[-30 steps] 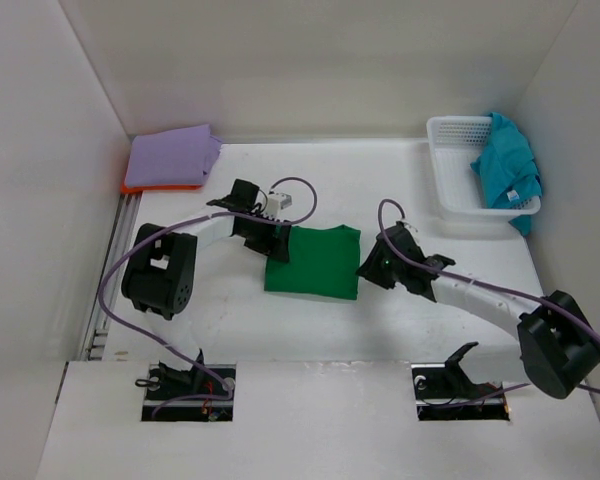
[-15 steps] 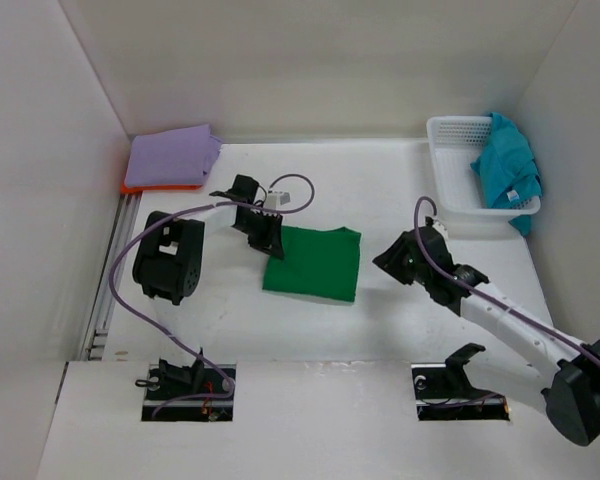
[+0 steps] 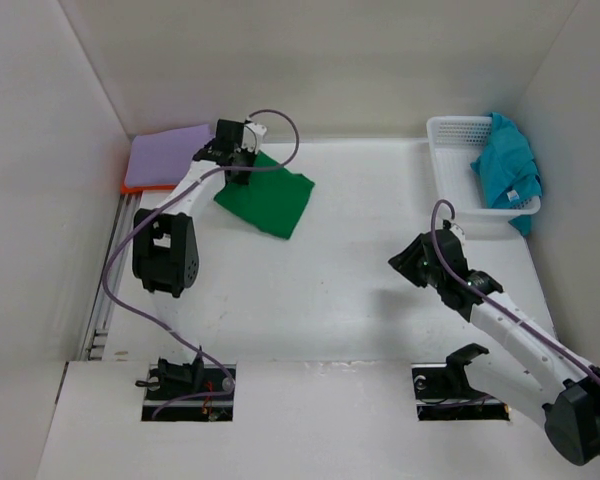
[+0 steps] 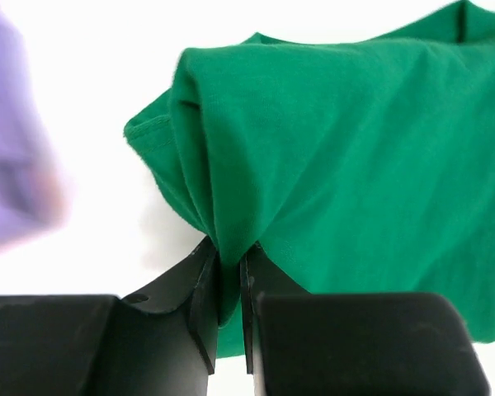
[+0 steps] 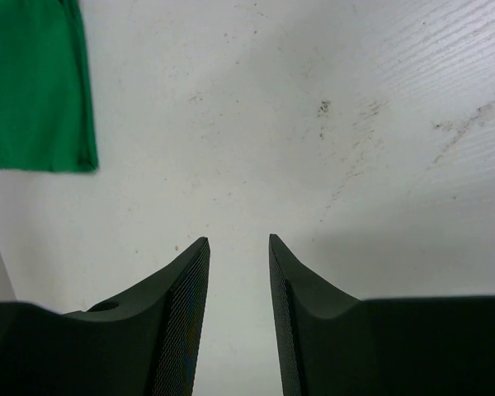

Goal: Fold and stack the t-shirts
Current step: Put the neatly folded tshirt into the corner of the board with the left arm

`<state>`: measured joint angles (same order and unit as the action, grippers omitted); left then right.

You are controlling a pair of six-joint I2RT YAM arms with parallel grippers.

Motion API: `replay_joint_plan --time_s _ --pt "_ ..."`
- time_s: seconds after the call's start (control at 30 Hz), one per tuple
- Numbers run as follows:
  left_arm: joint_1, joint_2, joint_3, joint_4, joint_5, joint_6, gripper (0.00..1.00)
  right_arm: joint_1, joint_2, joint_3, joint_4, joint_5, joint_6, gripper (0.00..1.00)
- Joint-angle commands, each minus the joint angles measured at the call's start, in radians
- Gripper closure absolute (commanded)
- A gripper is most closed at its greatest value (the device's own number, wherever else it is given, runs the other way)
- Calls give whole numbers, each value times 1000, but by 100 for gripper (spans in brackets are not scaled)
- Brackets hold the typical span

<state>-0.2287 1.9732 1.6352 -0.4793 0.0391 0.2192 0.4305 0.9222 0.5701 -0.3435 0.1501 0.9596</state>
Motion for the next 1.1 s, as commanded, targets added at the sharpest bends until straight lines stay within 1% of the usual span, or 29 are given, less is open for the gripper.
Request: replay_joint_plan --time_s 0.0,0.1,0.2,0.37,0.63,0.8,0.97,1.07 --pt "36 47 109 111 -197 130 100 -12 -11 7 -6 11 -28 60" --pt "68 99 207 157 -274 195 100 -17 -3 -4 -5 11 -33 60" --pt "104 145 299 176 -300 242 100 -19 6 -15 1 11 -35 60" --pt "162 176 402 176 -294 259 100 -19 10 -32 5 9 -35 60" --pt "252 159 471 154 -252 263 100 -23 4 -49 5 9 -32 59" --pt "303 147 509 93 -187 246 100 -25 10 -49 0 9 -35 59" --pt "352 144 526 22 -49 183 100 -26 32 -39 5 9 -35 59" --pt "383 162 572 -18 13 141 100 -26 49 -26 5 9 -42 59"
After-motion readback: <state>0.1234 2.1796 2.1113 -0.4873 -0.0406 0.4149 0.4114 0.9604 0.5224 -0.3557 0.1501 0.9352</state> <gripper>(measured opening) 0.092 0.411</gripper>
